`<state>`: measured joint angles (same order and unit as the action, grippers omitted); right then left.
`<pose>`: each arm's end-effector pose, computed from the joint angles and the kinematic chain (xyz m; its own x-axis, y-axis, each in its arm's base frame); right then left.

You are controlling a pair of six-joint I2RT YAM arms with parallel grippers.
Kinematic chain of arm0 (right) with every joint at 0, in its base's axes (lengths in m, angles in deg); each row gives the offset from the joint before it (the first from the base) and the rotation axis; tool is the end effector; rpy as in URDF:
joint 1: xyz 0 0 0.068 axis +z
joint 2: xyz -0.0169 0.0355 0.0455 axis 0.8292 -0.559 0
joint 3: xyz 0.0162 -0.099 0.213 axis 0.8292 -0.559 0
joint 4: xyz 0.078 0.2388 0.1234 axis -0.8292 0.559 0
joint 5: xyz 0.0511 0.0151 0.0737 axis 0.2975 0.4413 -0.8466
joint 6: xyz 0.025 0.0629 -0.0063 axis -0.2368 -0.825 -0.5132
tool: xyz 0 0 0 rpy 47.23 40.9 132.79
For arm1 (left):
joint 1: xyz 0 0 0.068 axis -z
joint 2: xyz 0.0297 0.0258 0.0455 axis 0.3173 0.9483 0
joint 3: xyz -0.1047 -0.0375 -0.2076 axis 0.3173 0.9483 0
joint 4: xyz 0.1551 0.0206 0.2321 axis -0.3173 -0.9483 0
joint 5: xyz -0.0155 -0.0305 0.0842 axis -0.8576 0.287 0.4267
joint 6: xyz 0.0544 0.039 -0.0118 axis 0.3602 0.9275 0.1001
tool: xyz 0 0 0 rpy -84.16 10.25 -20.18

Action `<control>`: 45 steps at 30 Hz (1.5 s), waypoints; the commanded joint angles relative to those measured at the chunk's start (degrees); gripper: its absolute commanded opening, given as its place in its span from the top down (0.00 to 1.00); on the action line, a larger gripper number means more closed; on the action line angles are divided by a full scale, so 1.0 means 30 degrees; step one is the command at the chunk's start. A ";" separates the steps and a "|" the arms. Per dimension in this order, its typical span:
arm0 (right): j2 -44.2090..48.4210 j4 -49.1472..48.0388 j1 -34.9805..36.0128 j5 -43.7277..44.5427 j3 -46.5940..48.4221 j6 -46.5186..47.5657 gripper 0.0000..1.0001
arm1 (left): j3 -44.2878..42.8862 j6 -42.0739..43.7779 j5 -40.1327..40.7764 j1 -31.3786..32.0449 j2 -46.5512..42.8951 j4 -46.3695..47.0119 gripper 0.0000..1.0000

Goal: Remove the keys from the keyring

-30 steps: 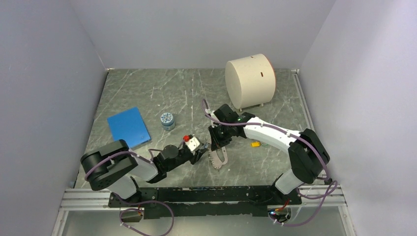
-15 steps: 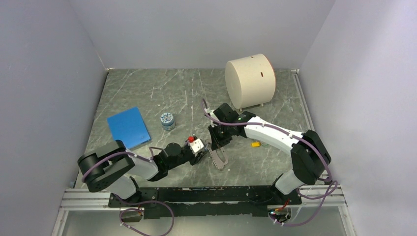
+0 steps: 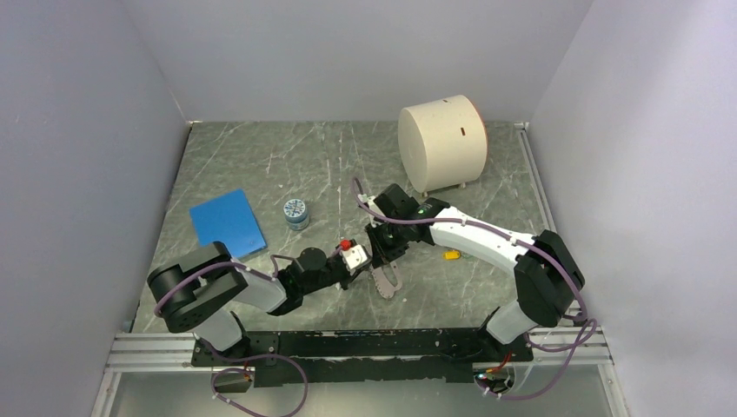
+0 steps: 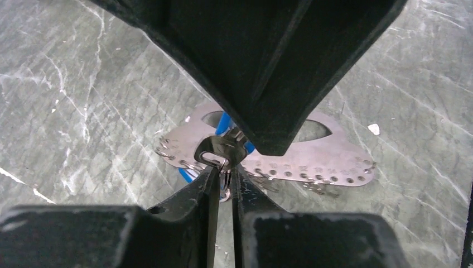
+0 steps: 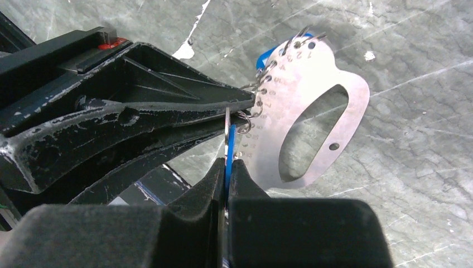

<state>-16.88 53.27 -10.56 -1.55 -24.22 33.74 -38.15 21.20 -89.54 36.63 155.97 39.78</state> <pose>0.2230 0.2491 0.1610 -0.8107 -0.4478 -0.3772 -0.5759 0.7260 0.3759 0.1554 -0.2328 0.0765 -0.0379 0.2394 -0.9702 0.8823 0.4638 0.0800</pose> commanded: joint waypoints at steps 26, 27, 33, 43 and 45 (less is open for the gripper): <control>0.0031 -0.0833 -0.2593 0.0270 -0.1610 -0.0755 1.00 | 0.0104 -0.0282 -0.0965 -0.0067 -0.2032 0.0160 0.97; 0.0139 -0.0779 -0.2638 0.0548 -0.1691 -0.0749 1.00 | 0.0081 -0.0294 -0.0779 -0.0067 -0.2048 -0.0010 0.97; 0.1633 -0.0637 -0.4050 0.2249 -0.2884 -0.0969 1.00 | 0.0478 -0.1177 0.1638 -0.0067 -0.2330 -0.0426 0.97; 0.4954 -0.3069 -0.9535 0.4561 -0.6743 -0.3310 1.00 | 0.0561 -0.3684 0.5504 -0.0111 -0.2023 -0.1229 0.98; 0.5373 -0.3735 -1.0477 0.5258 -0.7398 -0.3573 1.00 | 0.0439 -0.4201 0.6077 -0.0188 -0.1887 -0.1589 0.97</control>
<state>-3.83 47.79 -37.58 9.51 -43.30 26.40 -36.27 13.03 -77.32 36.39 150.15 35.62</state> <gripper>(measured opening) 0.033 0.027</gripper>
